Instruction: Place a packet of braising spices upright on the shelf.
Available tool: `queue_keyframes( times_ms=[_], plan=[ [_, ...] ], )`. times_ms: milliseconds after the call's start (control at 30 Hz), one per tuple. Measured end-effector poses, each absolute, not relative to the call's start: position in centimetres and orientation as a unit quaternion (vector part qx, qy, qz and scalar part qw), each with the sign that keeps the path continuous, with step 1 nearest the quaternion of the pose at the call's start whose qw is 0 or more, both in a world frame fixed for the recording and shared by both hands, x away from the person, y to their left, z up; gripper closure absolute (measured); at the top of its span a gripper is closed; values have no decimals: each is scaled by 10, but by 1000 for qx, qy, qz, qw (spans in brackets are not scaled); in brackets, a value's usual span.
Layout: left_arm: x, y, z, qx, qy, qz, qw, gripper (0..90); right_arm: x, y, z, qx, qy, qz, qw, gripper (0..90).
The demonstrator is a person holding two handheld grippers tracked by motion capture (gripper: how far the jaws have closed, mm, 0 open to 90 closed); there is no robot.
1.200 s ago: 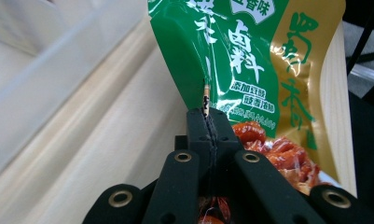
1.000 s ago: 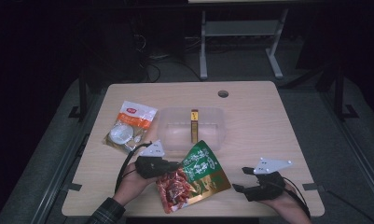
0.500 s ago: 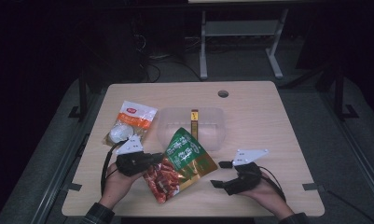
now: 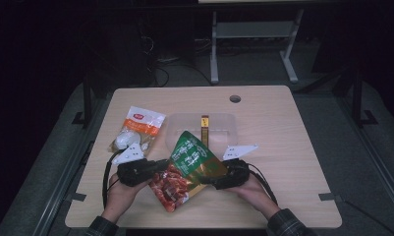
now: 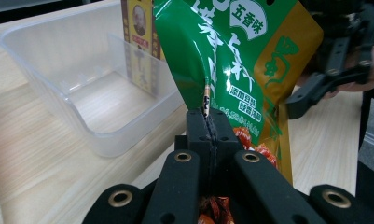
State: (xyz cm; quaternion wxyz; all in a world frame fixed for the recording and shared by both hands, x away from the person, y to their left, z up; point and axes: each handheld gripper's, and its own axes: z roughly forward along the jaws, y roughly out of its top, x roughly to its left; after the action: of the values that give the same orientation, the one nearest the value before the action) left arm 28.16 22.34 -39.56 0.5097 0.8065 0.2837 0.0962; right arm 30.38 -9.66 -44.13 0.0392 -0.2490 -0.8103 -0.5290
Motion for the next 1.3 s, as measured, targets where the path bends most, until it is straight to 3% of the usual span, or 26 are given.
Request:
queue_keyframes(
  times_ms=[167,367,767,1033,1300],
  plan=[
    [283,222,-396,805,282,96,513,898,307,-97,-442,-247,-798,-546,66,718],
    [283,219,-399,806,274,86,517,895,305,-104,-435,-245,-792,-555,63,875],
    [279,216,-407,827,264,89,488,887,308,-110,-416,-208,-808,-549,56,898],
    [282,227,-406,822,275,102,488,804,310,-109,-405,-190,-826,-529,47,898],
    [276,239,-410,826,278,97,482,576,307,-108,-395,-184,-827,-529,41,898]
  ],
)
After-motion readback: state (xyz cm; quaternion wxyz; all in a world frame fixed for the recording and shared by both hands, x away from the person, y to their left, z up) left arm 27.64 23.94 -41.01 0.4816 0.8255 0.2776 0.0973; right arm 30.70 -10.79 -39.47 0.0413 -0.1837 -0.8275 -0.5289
